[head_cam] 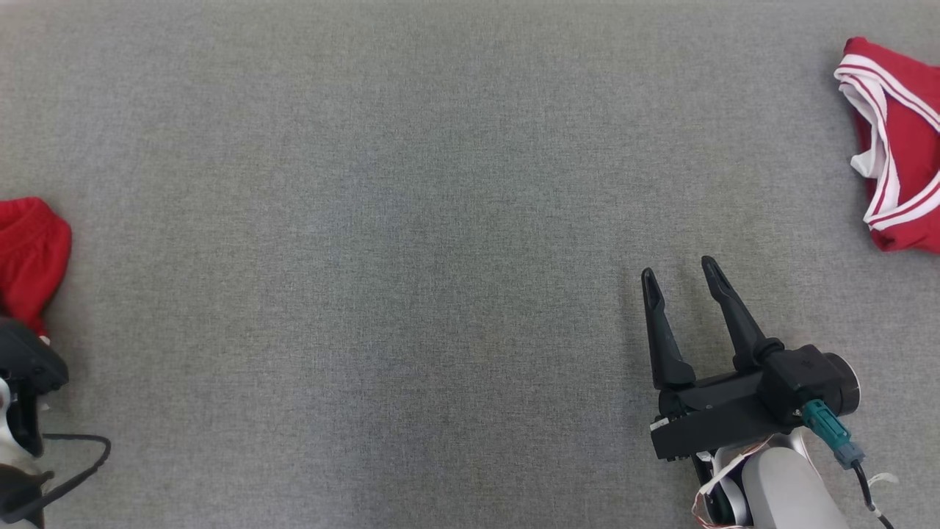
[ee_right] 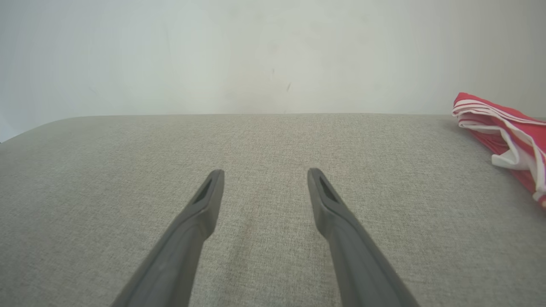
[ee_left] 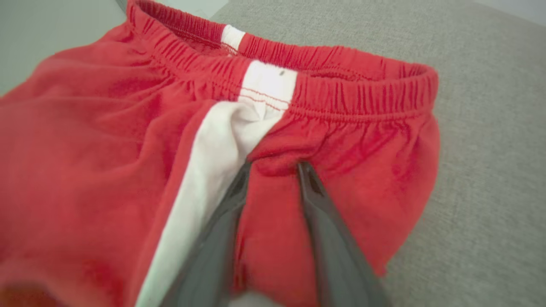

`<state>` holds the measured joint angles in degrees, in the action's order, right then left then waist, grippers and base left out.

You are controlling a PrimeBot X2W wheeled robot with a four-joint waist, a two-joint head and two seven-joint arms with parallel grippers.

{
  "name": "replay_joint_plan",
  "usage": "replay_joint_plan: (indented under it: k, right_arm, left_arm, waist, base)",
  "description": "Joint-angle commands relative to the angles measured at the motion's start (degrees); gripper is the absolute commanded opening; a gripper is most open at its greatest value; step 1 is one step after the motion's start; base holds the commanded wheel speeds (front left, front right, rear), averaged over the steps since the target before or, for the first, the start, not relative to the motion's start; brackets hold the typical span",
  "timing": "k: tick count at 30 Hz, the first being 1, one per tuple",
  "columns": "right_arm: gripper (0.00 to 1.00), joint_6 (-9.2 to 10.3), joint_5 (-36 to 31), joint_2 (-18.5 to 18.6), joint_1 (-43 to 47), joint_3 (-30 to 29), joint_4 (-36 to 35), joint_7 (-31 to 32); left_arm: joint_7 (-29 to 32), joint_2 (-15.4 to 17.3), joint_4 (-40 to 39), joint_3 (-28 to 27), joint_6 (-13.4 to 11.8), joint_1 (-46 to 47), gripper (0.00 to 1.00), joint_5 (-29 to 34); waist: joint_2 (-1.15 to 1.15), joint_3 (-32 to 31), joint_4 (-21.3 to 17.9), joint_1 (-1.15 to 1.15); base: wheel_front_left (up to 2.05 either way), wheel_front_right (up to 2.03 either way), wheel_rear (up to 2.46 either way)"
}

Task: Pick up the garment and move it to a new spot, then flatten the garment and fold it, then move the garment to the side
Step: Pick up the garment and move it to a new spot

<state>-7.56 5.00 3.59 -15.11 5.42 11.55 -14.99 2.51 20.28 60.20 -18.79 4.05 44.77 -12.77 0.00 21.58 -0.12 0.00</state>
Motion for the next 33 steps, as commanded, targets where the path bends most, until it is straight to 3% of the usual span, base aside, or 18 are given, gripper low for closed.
replay_joint_plan:
  k: [1,15,24,33]
  right_arm:
    - [1.0,0.12,0.02,-0.24,0.24,0.02,0.0,-0.17]
    - [1.0,0.12,0.84,-0.53,2.49,-0.85,1.23,-0.18]
    - [1.0,0.12,1.61,-0.72,3.65,-0.58,1.58,-0.18]
    - [1.0,0.12,4.1,-0.75,3.86,-0.22,1.68,-0.17]
  left_arm:
    - [-0.28,-0.22,0.61,0.22,0.23,-0.19,0.0,0.35]
    - [-12.48,1.7,-3.62,2.28,1.79,3.87,0.0,0.21]
    - [-13.13,-0.08,-14.3,6.75,2.72,6.43,0.0,1.12]
    - [-8.29,-3.29,-29.21,12.03,3.18,6.9,0.0,0.29]
  waist:
    - [0.0,-0.25,-0.02,0.0]
    - [0.0,-5.27,1.12,0.0]
    - [0.0,-8.02,-0.17,0.0]
    - [0.0,-9.21,-4.73,0.0]
  base:
    - [0.0,0.0,0.0]
    - [0.0,0.0,0.0]
    - [0.0,0.0,0.0]
    - [0.0,0.0,0.0]
